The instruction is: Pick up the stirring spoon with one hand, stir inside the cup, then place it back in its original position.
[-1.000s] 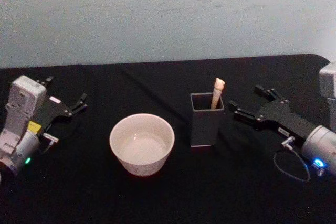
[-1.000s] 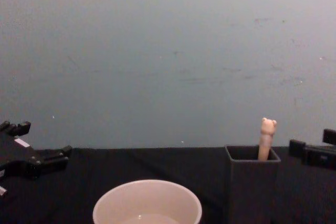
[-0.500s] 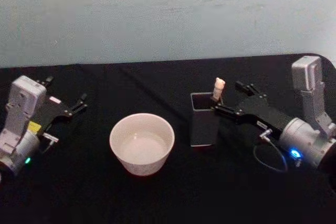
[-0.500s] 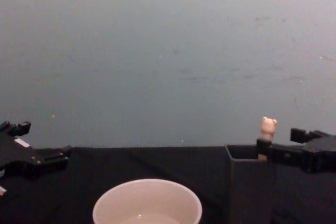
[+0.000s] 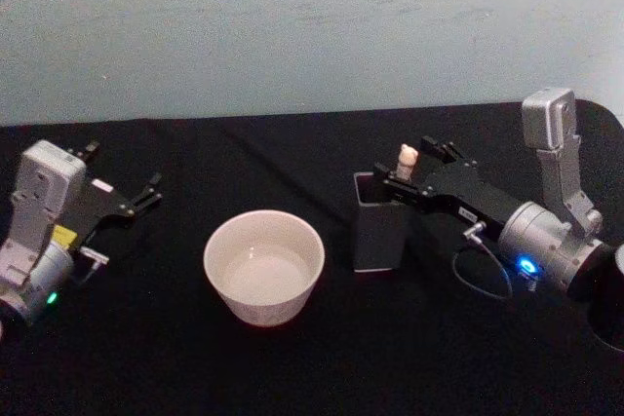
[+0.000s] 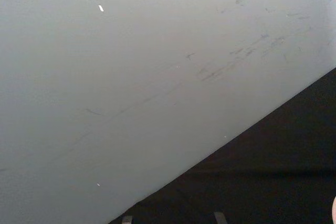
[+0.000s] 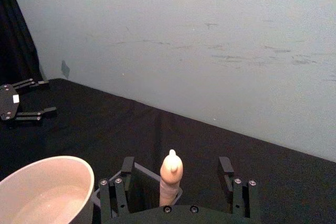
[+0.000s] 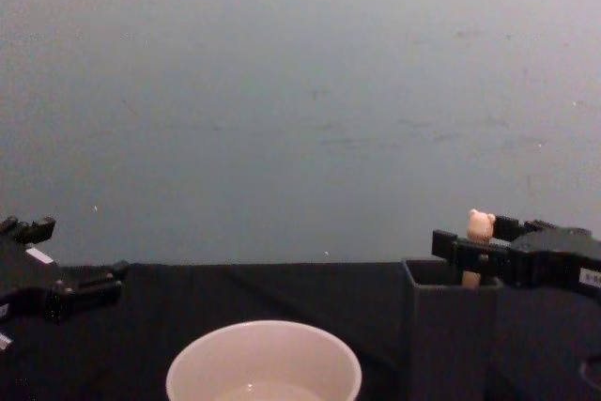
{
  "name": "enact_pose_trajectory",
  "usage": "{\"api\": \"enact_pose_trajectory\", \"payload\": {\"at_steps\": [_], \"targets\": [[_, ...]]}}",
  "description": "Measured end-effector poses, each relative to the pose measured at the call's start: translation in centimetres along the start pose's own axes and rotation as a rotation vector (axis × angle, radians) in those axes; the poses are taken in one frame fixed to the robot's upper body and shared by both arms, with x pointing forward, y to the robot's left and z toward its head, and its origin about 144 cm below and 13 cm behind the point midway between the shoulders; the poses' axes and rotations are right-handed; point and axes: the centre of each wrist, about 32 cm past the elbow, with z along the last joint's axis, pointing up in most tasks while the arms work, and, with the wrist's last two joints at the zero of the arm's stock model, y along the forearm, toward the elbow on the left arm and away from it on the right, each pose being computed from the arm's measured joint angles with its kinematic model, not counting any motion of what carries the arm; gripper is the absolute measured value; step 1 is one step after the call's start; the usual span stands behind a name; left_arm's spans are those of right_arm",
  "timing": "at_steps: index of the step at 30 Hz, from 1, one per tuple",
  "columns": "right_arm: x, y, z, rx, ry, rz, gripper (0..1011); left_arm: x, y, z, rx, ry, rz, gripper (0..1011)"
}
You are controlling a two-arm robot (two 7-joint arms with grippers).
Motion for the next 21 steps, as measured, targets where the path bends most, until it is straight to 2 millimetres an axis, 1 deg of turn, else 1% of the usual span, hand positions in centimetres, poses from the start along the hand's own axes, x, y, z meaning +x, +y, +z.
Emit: {"api": "enact_pose_trajectory", "payload": {"at_steps": [18, 21], "targets": [[0.01, 0.25, 0.1, 0.002, 0.0, 0.003, 1002, 0.0, 0.0, 0.0, 0.0, 0.0, 0.0, 1001], [0.01, 0.25, 0.09, 0.001, 0.0, 0.003, 959, 0.0, 0.0, 0.0, 0.0, 0.0, 0.0, 1001]]}}
